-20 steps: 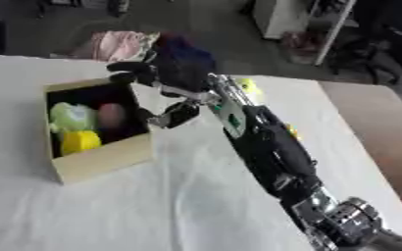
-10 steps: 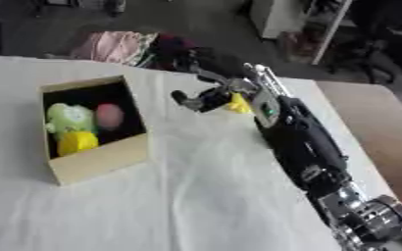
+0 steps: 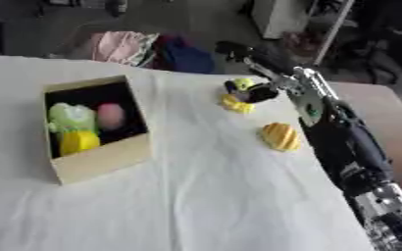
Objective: Pick up objects on the table and place them in the box.
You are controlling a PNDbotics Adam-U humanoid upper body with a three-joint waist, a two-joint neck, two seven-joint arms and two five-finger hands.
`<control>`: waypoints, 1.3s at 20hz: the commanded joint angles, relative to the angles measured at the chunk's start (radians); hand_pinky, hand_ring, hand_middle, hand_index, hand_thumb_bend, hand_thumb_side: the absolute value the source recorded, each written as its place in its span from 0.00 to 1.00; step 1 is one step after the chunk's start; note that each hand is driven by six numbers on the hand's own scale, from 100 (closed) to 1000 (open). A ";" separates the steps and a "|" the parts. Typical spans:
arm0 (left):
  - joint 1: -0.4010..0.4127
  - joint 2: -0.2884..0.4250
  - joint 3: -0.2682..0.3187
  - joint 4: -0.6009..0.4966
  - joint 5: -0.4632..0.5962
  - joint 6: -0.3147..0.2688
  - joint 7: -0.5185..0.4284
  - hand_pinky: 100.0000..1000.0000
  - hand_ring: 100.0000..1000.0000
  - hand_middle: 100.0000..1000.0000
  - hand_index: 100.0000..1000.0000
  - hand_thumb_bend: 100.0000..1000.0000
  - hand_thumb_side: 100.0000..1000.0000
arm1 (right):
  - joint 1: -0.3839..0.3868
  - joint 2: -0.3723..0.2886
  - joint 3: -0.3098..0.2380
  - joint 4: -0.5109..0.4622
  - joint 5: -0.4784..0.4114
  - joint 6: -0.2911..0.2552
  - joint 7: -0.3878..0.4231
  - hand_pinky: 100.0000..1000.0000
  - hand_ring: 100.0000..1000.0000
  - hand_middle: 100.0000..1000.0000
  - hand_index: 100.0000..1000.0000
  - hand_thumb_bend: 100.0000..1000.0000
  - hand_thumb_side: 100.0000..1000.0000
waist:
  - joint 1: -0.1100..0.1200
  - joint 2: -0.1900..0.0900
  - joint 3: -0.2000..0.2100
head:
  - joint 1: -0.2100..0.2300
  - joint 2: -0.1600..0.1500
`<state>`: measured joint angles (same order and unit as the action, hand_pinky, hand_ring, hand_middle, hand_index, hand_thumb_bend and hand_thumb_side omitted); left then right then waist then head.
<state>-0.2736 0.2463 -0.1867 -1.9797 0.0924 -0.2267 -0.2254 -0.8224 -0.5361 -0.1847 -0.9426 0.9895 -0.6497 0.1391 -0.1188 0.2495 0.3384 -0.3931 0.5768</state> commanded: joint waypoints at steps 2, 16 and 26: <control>-0.007 0.016 0.007 -0.020 -0.007 -0.007 -0.003 0.72 0.66 0.52 0.69 0.00 0.58 | -0.008 -0.035 -0.036 0.074 0.077 0.088 -0.081 0.80 0.92 1.00 1.00 0.00 0.13 | 0.014 -0.015 0.000 | 0.004 -0.018; -0.011 0.019 0.003 -0.020 -0.013 -0.010 -0.009 0.72 0.66 0.52 0.69 0.00 0.57 | -0.009 -0.013 -0.035 0.201 0.140 0.169 -0.148 0.86 0.97 1.00 1.00 0.00 0.36 | 0.008 -0.005 0.009 | 0.002 -0.031; -0.015 0.019 -0.001 -0.020 -0.019 -0.011 -0.015 0.73 0.66 0.52 0.70 0.00 0.57 | -0.010 0.004 -0.038 0.229 0.137 0.177 -0.111 0.86 0.96 1.00 1.00 0.00 0.40 | 0.000 0.006 0.014 | -0.001 -0.039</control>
<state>-0.2744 0.2469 -0.1874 -1.9797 0.0758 -0.2363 -0.2377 -0.8180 -0.5142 -0.2184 -0.7102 1.1255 -0.4750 0.0268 -0.1191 0.2565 0.3514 -0.3904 0.5520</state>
